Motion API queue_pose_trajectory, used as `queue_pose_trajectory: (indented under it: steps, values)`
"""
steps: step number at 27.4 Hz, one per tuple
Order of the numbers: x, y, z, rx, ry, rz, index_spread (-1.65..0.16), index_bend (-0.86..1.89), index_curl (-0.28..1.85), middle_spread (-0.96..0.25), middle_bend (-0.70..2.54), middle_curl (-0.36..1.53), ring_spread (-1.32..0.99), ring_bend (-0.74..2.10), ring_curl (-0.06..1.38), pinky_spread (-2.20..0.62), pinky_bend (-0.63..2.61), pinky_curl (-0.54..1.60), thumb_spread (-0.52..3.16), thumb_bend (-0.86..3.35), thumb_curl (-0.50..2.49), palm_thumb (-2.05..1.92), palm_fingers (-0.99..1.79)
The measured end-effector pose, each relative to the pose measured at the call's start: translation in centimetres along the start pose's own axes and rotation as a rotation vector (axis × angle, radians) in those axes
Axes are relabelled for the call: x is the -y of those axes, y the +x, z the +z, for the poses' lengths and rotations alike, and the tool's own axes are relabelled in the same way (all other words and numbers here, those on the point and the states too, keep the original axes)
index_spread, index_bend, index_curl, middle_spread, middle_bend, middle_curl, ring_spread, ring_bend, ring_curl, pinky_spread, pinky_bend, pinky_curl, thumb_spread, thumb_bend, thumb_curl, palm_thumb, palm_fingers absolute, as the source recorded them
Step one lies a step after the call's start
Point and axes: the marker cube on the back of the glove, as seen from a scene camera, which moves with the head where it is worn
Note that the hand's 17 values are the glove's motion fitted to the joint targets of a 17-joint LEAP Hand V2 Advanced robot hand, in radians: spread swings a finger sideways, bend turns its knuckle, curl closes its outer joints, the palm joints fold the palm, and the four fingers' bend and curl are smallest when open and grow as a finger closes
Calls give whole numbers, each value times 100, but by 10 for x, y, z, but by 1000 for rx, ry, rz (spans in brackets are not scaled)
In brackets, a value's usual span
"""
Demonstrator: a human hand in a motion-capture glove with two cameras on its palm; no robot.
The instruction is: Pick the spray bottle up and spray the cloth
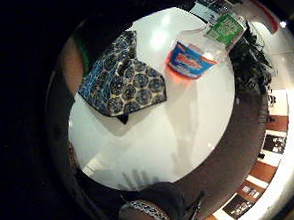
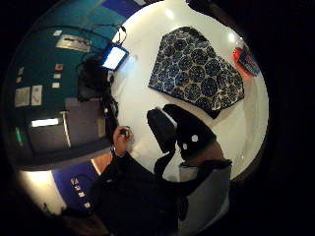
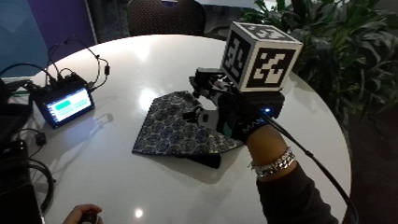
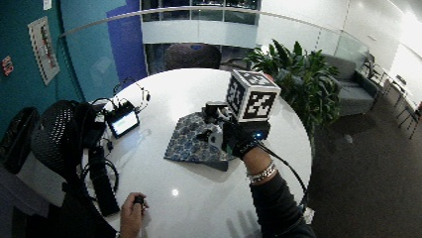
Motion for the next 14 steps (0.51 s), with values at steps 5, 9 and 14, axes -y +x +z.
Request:
queue_pose_trajectory:
  steps: [5,9,14]
  values:
    - [2,11,-5,13,14,42,-41,18,27,0,17,21,2,23,18,27,35,26,108,8,18,47,34]
    - [5,30,-15,20,54,122,-41,19,28,0,17,22,2,24,20,27,34,26,109,6,19,49,35]
    - [8,54,-24,39,101,249,-40,19,30,0,17,22,2,25,21,27,32,27,111,3,20,50,37]
